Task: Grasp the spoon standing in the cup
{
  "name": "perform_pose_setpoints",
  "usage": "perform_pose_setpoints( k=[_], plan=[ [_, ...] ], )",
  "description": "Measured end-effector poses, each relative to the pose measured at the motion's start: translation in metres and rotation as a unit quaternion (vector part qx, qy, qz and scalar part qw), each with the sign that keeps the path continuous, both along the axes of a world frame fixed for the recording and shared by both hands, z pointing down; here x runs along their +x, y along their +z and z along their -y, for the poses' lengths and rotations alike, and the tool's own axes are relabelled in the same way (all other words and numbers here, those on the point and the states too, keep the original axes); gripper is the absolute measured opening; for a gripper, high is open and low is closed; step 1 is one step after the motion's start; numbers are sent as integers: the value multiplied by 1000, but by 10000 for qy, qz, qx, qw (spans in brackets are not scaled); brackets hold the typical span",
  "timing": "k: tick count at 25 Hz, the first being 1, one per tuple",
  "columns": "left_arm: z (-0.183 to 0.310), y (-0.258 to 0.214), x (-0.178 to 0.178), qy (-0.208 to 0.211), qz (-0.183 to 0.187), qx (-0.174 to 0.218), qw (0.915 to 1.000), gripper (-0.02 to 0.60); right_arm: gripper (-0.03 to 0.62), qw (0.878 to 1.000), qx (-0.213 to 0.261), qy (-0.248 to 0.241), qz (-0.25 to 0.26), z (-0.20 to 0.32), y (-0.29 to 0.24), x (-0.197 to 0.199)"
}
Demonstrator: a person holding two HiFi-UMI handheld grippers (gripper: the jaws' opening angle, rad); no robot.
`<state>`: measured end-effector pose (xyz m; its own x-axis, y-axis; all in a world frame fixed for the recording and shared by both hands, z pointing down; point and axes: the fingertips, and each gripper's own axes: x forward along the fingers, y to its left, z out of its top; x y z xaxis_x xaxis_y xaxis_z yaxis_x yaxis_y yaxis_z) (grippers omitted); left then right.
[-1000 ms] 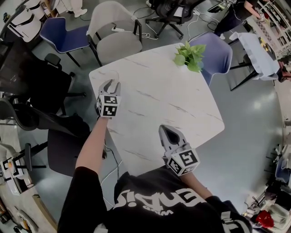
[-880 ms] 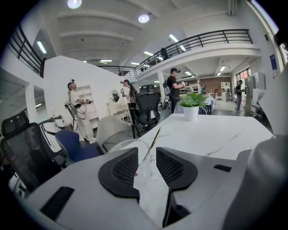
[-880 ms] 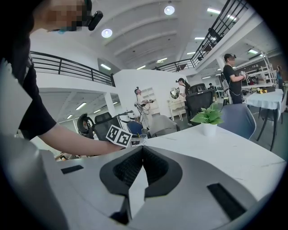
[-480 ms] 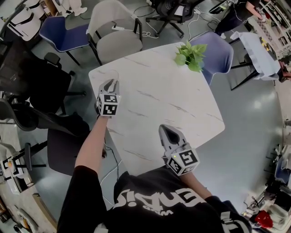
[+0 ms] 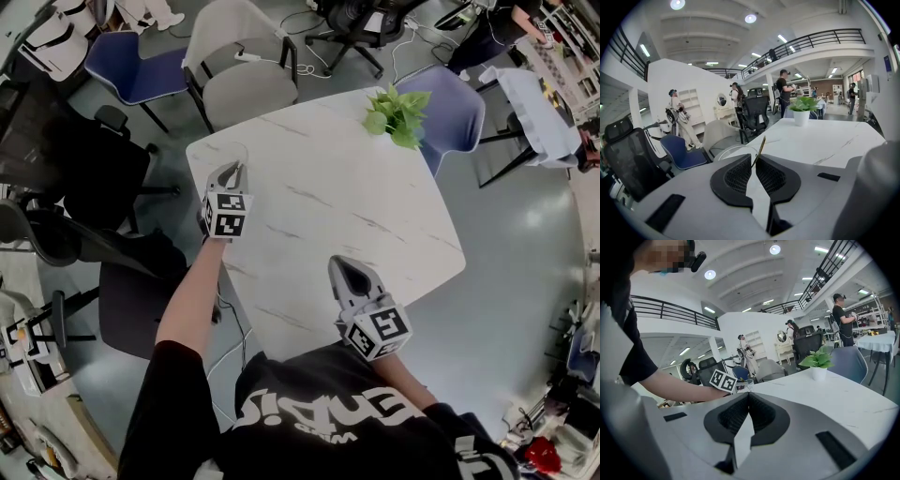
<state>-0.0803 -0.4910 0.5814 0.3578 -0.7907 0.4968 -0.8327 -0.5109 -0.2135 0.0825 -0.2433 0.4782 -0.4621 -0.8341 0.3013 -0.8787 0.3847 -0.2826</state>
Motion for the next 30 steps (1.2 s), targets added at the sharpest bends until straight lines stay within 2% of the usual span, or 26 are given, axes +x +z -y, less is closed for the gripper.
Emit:
perform_pose_setpoints(
  k=[16,30],
  plan=[
    [-2,-24,-5,-98,29,263,9996,20,12,10000,71,-32,16,-8,-4,-1],
    [-14,-79,-1,-74,-121,713,9974,20,12,9998,176,-110,64,-23,-10,-1]
  ],
)
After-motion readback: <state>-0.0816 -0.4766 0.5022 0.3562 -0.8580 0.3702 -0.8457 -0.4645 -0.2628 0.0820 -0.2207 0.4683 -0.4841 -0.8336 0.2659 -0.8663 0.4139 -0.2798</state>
